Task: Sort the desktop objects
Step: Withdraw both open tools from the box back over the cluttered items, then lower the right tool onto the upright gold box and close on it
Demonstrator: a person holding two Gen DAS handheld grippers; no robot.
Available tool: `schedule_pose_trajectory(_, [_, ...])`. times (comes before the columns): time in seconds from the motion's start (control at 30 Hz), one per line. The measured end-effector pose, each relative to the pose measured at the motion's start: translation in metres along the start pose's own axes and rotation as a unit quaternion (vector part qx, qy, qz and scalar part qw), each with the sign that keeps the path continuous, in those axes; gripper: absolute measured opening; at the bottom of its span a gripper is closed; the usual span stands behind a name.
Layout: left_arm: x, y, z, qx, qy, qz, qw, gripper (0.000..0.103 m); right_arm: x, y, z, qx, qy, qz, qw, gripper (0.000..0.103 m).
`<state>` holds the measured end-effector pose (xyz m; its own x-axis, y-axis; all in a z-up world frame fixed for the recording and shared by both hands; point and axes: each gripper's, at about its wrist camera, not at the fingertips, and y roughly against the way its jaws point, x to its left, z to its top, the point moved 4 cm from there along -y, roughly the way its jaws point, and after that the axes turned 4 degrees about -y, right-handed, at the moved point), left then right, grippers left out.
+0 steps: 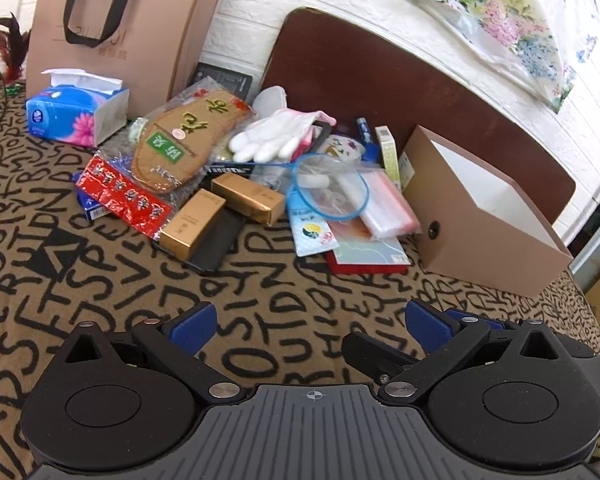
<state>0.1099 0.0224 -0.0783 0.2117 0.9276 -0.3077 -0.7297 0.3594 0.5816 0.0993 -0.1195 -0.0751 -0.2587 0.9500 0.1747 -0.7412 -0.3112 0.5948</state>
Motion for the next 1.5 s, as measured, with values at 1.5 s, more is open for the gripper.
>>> schedule_pose_trajectory(1.5, [0.099,-0.100,0.051,0.020,0.028,0.039,0.9987,0.079,0.016,-0.137,0.059,0.013,0.131,0.062,0.989,0.075])
